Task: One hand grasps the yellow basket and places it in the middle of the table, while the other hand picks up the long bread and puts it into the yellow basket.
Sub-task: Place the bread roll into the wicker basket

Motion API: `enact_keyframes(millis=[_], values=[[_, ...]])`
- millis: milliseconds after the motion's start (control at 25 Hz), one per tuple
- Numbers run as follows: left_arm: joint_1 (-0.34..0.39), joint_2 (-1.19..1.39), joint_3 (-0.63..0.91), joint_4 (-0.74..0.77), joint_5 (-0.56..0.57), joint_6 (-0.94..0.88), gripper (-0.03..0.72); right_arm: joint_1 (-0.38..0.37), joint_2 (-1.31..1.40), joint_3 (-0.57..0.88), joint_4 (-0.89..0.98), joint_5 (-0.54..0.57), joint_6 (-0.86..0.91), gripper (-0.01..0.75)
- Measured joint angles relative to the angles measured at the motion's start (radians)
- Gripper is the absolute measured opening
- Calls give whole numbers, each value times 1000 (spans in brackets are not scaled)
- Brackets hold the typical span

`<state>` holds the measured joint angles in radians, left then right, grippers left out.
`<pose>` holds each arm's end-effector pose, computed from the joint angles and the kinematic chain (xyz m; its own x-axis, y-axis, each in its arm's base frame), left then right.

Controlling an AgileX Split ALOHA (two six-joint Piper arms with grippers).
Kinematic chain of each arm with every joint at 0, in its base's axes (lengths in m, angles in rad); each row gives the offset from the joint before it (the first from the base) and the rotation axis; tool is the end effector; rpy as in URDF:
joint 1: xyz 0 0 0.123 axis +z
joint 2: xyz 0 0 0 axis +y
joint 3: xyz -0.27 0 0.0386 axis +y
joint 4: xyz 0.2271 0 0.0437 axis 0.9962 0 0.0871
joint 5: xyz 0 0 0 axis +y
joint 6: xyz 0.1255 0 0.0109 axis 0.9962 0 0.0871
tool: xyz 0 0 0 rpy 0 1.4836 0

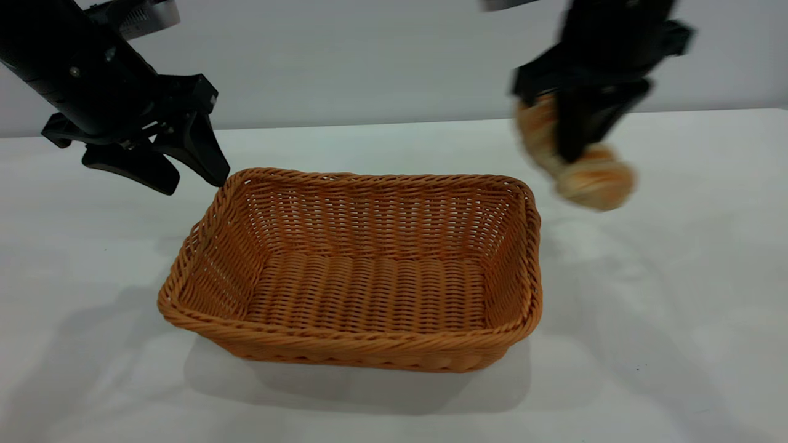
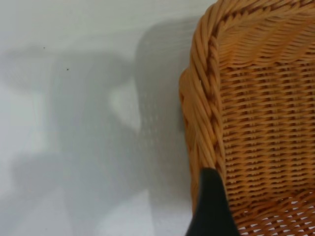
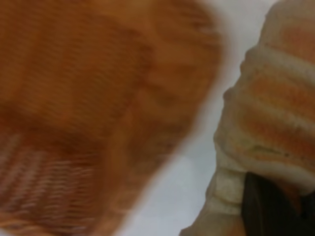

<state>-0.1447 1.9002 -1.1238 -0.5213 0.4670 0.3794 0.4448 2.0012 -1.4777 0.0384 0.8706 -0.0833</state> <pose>0.3640 -0.0816 0.1285 -0.9013 0.0385 -0.4315 0.1566 0.9576 -0.2417 0.3587 0.1751 0.1550 -0.8443 -0.4672 -0.2624 -0.4873 0.8732 0.0130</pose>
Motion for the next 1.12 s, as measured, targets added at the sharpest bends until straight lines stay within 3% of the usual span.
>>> enact_keyframes(millis=[240, 800, 920, 1120], values=[[0, 0, 0, 7, -1, 1, 572, 113, 18, 0, 91, -106, -57, 69], [0, -107, 0, 8, -16, 1, 572, 125, 171, 0, 349, -185, -291, 79], [0, -108, 0, 8, -15, 1, 572, 125, 180, 0, 418, -187, -368, 146], [0, -108, 0, 8, -9, 1, 572, 125, 181, 0, 469, -193, -428, 421]])
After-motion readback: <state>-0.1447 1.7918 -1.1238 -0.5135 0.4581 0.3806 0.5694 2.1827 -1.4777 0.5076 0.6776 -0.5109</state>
